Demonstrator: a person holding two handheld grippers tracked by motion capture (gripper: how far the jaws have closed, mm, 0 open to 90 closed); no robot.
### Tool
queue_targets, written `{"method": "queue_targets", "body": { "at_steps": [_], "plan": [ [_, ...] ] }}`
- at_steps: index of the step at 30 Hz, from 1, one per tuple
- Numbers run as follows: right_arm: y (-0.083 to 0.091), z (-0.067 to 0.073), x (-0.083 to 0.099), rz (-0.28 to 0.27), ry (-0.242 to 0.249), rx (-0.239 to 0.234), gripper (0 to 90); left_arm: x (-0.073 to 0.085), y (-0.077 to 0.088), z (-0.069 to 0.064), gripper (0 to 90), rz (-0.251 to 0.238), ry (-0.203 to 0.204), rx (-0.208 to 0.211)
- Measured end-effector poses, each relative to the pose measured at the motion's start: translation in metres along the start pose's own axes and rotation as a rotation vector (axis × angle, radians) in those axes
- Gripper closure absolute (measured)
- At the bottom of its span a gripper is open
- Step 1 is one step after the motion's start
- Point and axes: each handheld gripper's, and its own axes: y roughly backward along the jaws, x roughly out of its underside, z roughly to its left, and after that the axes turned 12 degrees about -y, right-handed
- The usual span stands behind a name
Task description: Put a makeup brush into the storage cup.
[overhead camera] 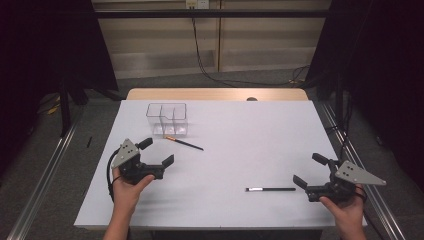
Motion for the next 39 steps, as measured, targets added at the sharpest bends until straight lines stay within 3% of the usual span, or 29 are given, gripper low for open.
{"method": "queue_targets", "body": {
  "at_steps": [14,22,39],
  "plan": [
    [0.000,0.001,0.000,0.003,0.011,-0.004,0.0,-0.006,-0.026,0.000,0.0,-0.017,0.003,-0.002],
    [0.000,0.002,0.000,0.006,0.015,-0.006,0.0,-0.003,-0.040,0.004,0.0,-0.017,0.015,-0.029],
    [0.000,0.004,-0.001,0.004,0.022,-0.015,0.0,0.000,-0.068,0.008,0.0,0.031,0.046,-0.065]
  ]
}}
